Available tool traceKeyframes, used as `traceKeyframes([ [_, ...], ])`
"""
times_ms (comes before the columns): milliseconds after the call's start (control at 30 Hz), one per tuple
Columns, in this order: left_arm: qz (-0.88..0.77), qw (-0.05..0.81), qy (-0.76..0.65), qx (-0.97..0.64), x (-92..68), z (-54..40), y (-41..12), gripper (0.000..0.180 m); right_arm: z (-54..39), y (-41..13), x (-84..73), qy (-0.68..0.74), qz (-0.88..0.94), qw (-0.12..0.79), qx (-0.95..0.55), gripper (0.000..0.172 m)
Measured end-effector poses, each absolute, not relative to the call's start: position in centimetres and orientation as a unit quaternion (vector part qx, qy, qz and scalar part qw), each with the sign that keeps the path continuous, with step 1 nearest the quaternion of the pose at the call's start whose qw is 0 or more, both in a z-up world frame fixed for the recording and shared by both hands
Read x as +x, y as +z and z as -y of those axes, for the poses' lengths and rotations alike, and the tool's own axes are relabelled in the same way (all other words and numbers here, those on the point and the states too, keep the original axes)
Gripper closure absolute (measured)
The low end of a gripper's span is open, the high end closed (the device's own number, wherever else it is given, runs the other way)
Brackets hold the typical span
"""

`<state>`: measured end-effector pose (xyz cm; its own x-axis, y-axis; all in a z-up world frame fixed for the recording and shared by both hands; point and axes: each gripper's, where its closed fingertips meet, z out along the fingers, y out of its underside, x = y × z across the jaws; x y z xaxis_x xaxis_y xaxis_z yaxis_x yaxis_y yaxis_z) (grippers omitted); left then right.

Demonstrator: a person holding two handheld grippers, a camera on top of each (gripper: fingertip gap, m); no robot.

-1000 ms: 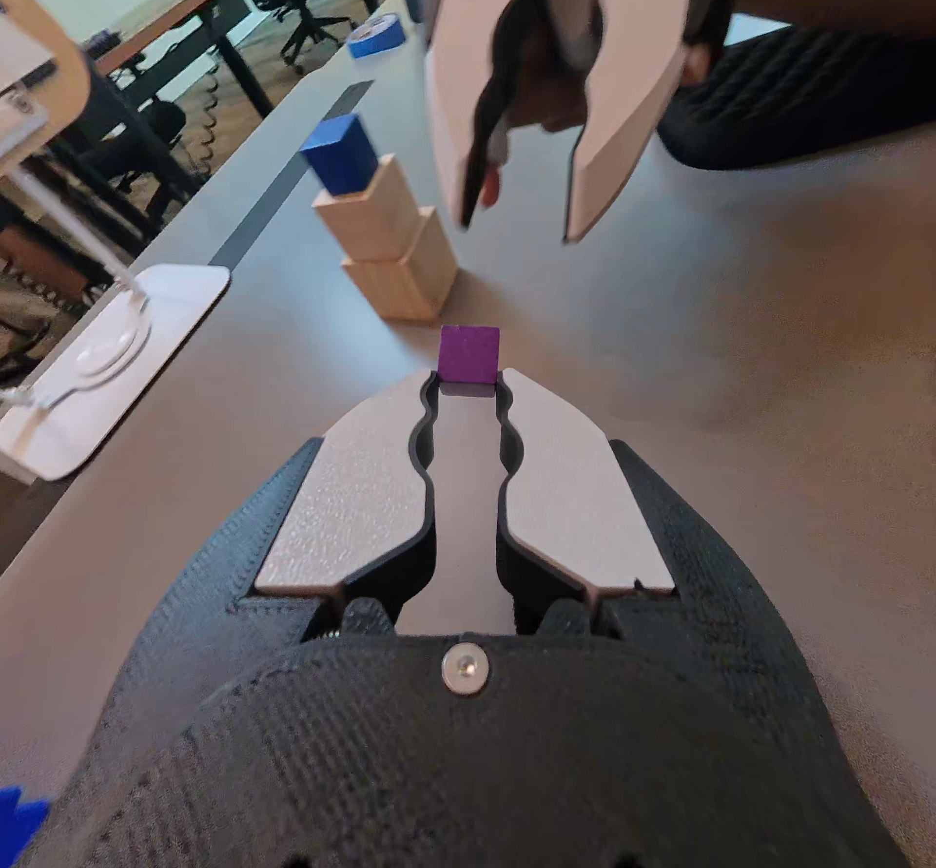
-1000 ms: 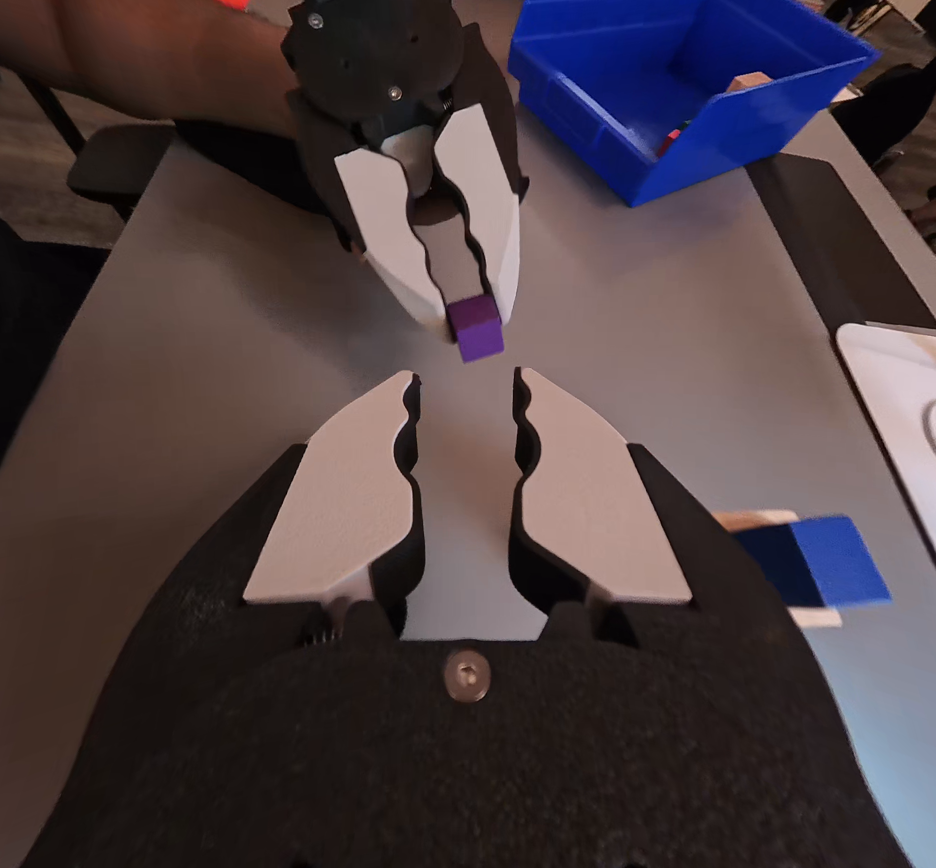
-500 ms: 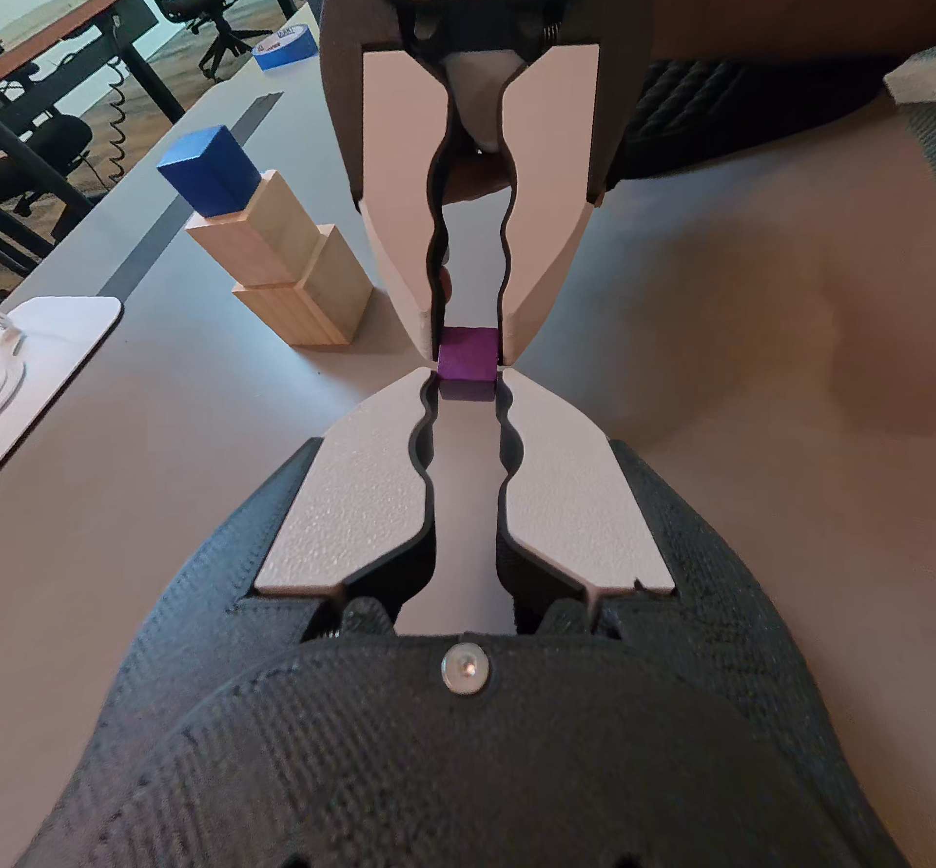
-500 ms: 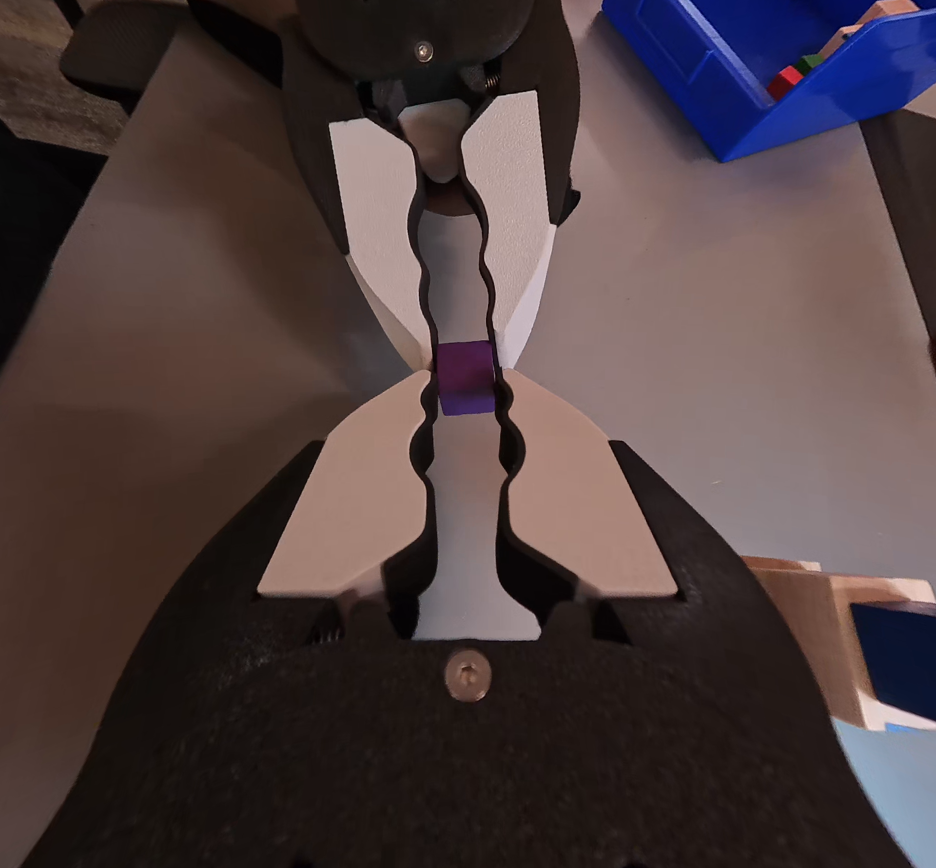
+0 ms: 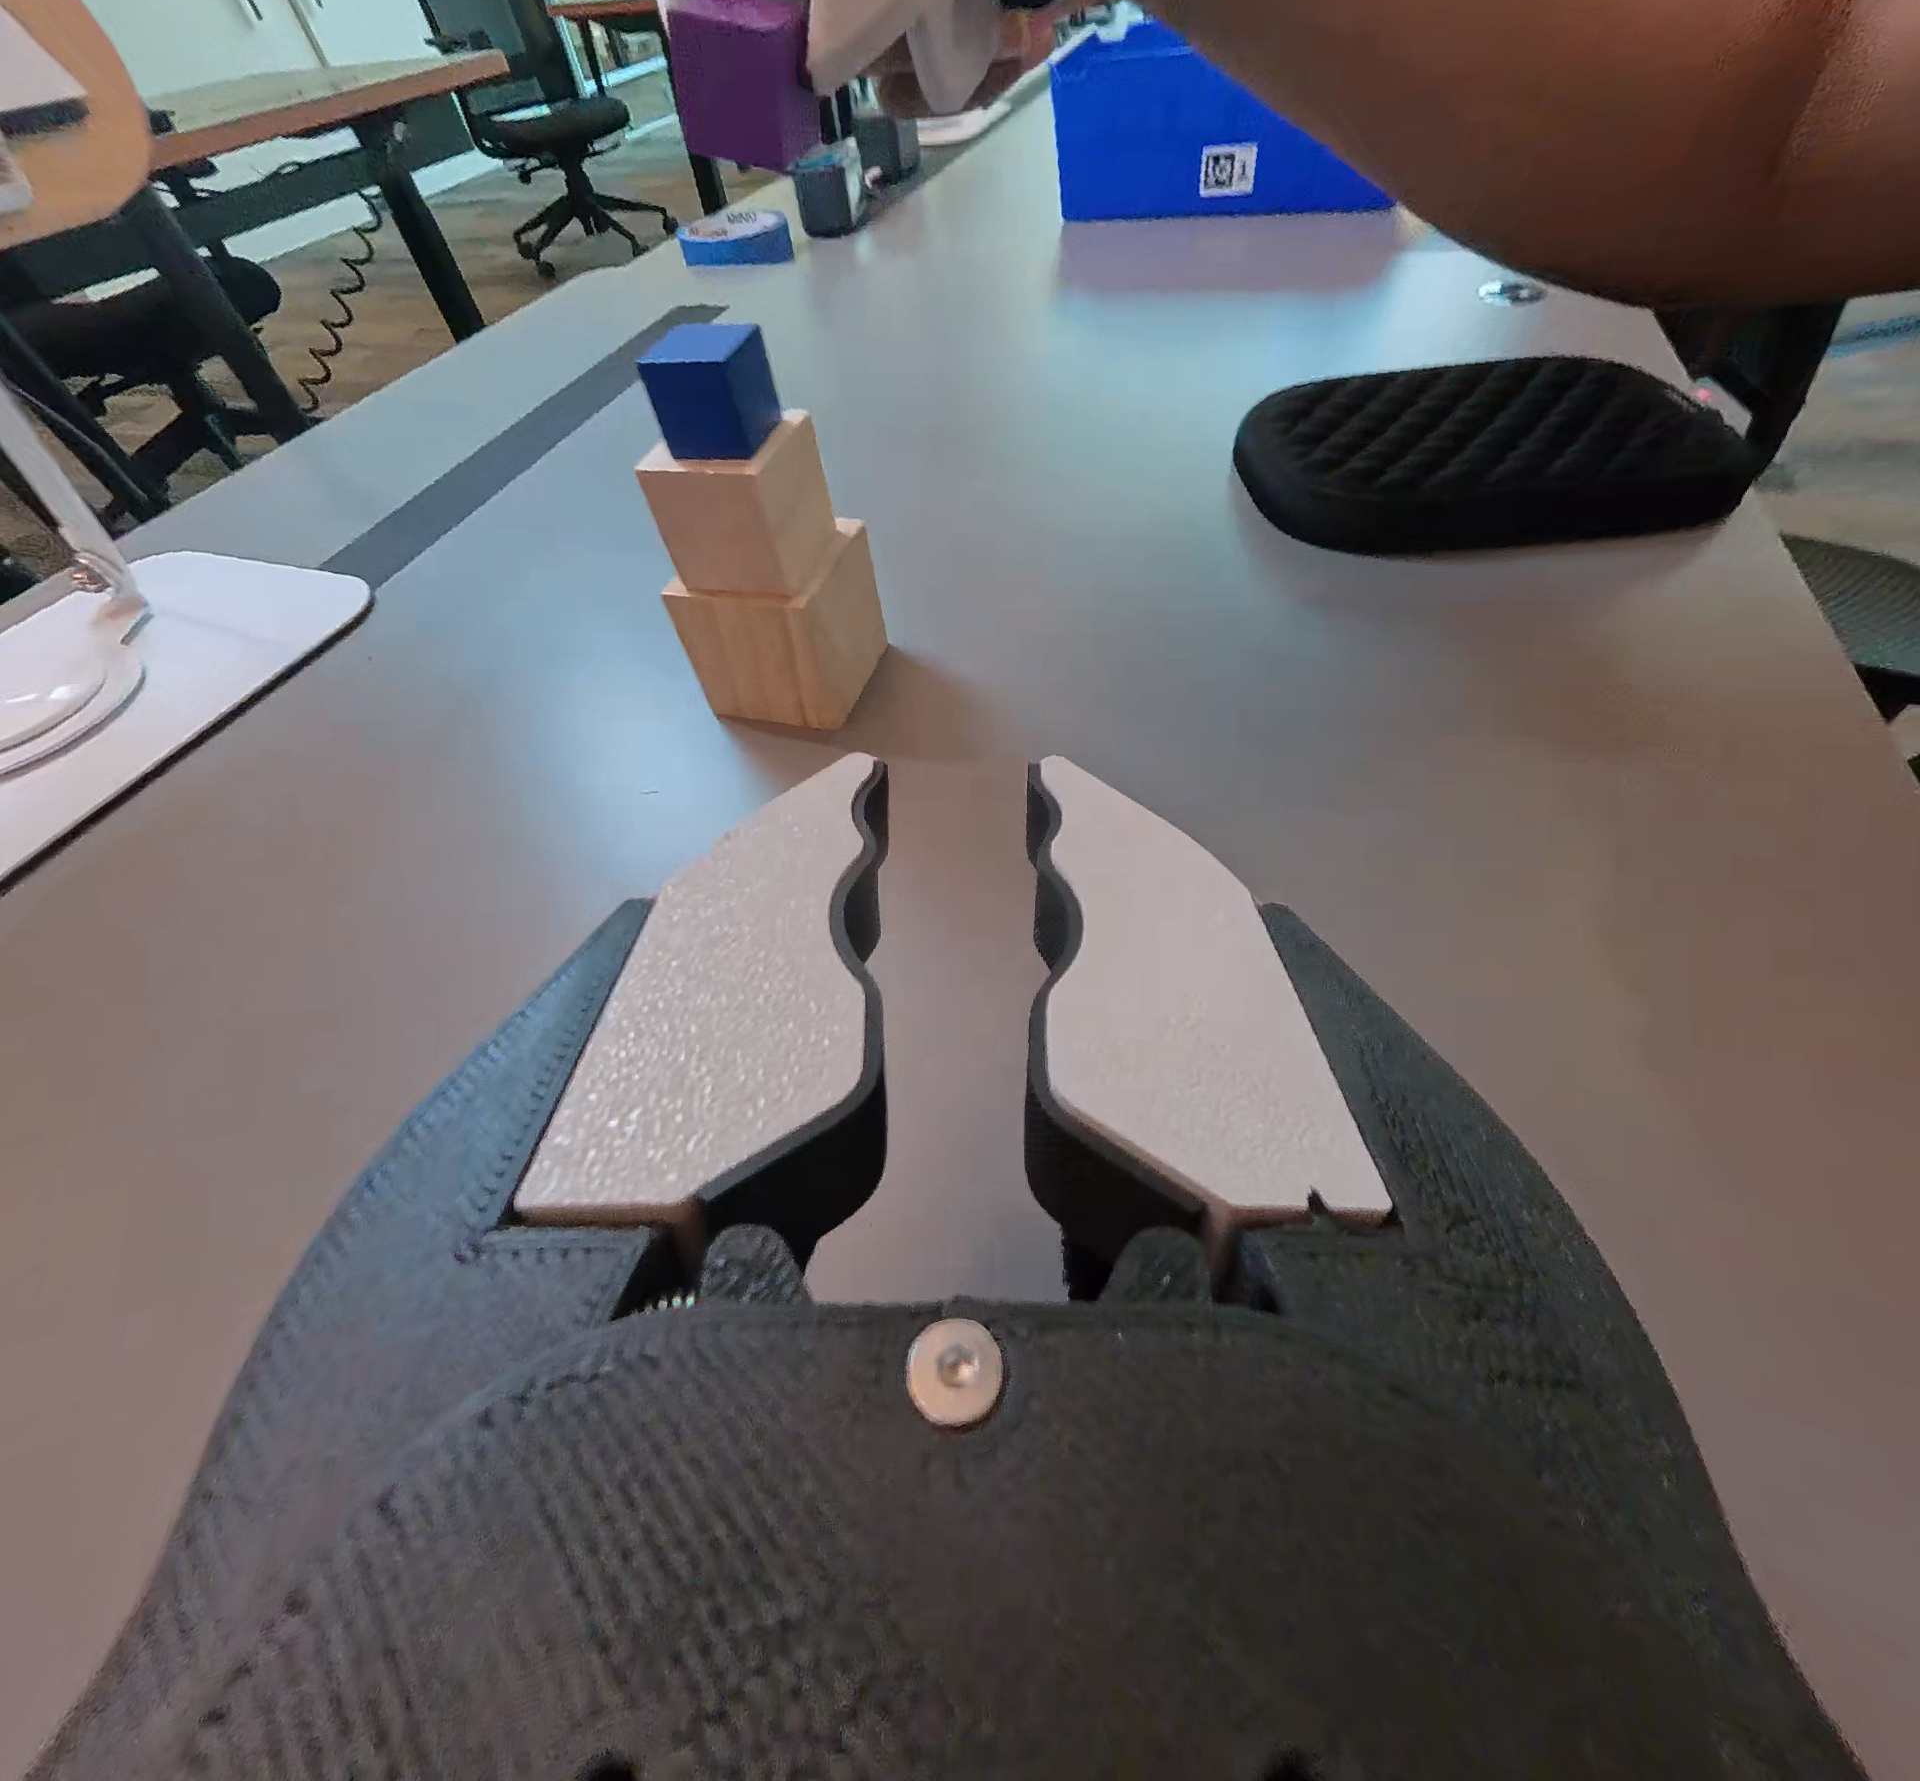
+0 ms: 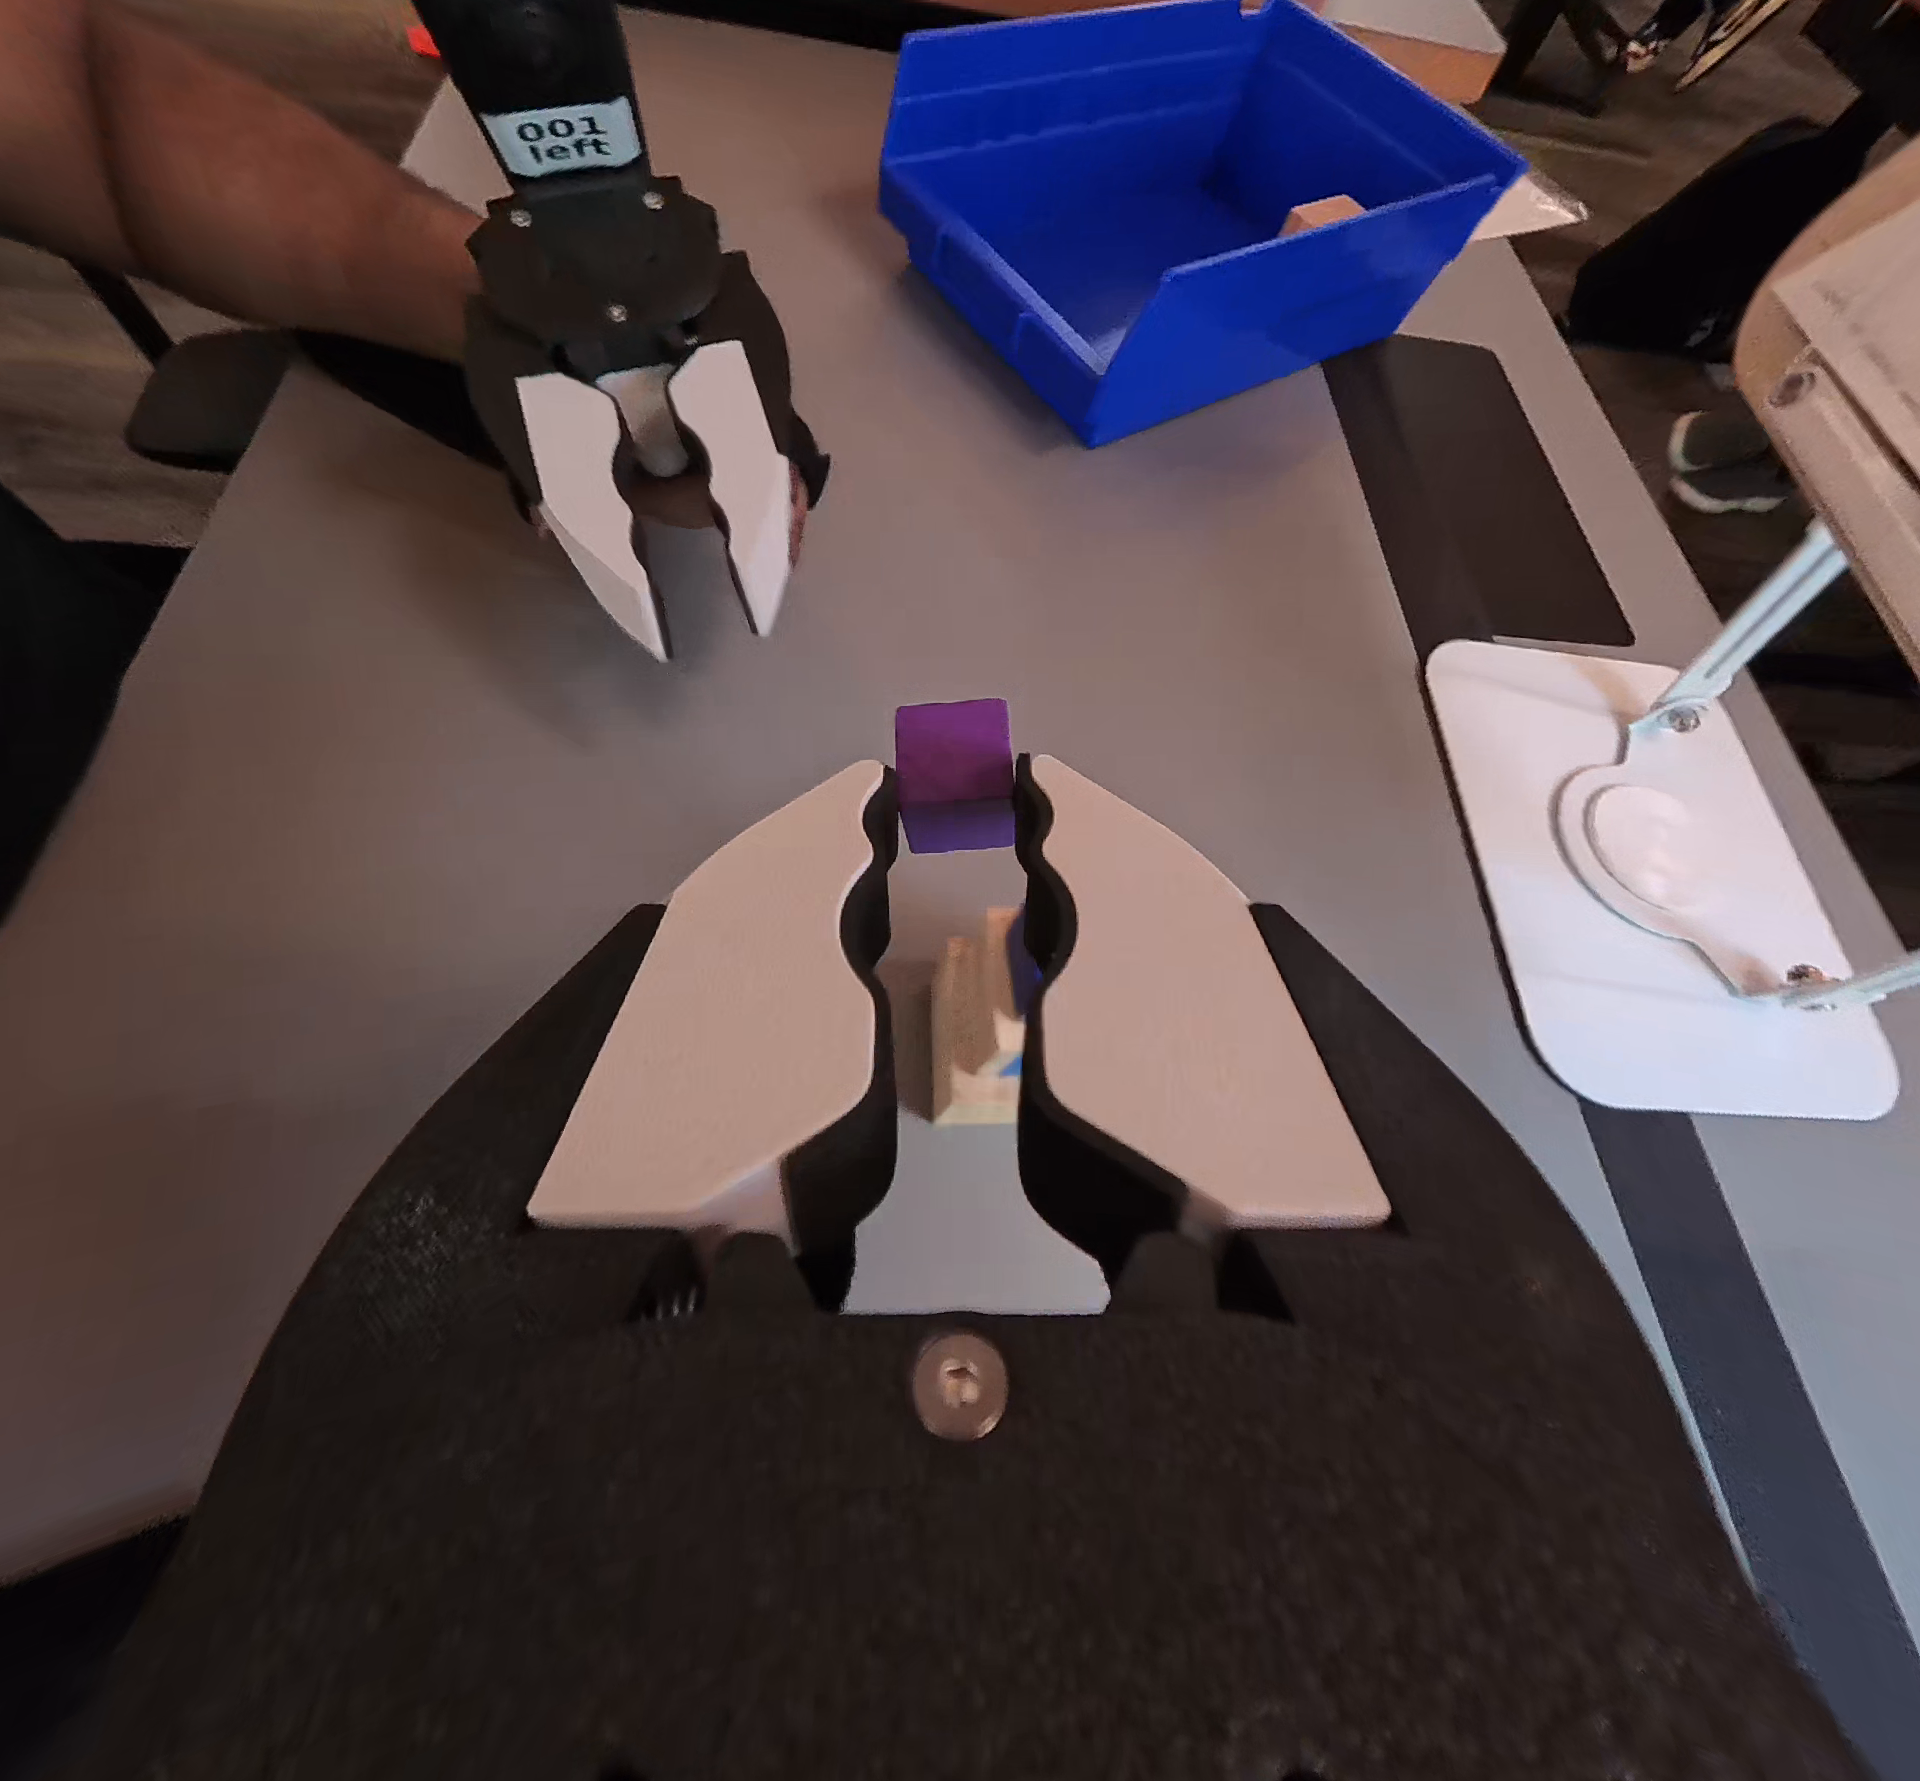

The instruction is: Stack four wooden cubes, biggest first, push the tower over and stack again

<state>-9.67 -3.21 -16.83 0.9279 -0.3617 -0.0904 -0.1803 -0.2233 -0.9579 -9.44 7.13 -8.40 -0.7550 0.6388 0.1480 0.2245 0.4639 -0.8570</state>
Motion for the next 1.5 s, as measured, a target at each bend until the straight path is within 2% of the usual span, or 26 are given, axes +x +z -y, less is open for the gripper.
traceKeyframes([
  [367, -0.110, 0.635, -0.084, -0.760, -13.0, 3.6, -15.4, 0.148, -10.9, -11.5, -11.5, 0.487, 0.803, 0.163, -0.302, 0.150],
  [1500, -0.109, 0.612, -0.082, -0.779, -13.1, 3.2, -17.0, 0.149, -10.9, -12.6, -11.5, 0.490, 0.812, 0.144, -0.283, 0.150],
])
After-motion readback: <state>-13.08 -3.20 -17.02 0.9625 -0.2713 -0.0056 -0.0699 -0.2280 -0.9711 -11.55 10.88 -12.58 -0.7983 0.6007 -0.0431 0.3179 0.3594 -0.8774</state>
